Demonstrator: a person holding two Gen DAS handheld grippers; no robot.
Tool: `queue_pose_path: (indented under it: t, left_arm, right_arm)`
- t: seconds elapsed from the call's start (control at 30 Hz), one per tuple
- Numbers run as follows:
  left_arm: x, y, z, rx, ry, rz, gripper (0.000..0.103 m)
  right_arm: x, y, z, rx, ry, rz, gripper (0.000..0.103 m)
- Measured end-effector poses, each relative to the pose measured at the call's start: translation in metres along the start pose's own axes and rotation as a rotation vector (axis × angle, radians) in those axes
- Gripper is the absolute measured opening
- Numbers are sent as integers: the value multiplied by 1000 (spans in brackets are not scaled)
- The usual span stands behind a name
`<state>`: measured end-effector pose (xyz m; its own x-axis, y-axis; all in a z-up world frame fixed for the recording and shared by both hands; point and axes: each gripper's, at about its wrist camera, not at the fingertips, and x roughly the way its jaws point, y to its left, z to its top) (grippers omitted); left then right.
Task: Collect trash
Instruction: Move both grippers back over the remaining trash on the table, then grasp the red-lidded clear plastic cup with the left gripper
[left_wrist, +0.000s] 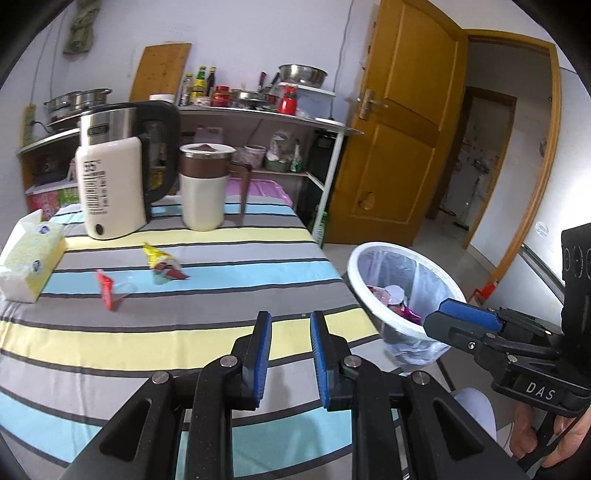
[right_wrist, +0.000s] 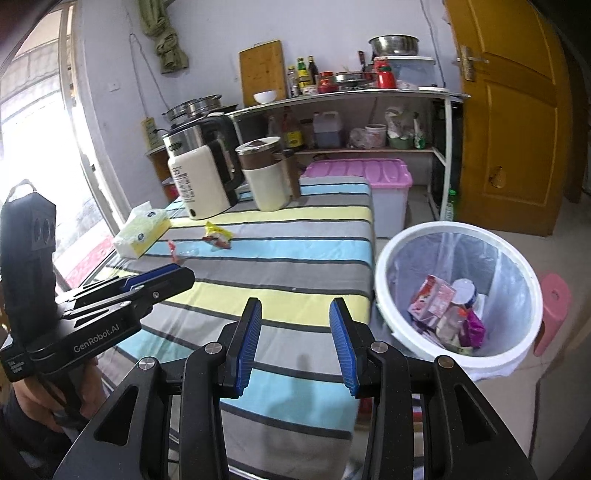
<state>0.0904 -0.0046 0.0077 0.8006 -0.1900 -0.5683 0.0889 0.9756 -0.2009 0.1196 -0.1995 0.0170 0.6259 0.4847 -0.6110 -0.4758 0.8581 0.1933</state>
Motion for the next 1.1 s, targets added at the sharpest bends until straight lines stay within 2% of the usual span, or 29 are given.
queue_pose_path:
  t: [0.17,0.57,0.9,1.1]
  left_arm:
    - [-7,16,-2,-19,-7,39,21]
    - [3,56,0,-57,4,132,23]
    - [7,103,7,-112,-10,201,33]
    - [16,135,13,-153,-7,233,45]
  right_arm:
    - [8,15,2,-32,9,24,39]
    - [40,36,18,-79,31,70,39]
    - [69,50,34,-104,49,96,43]
    - [87,59,43,-122,57,115,44]
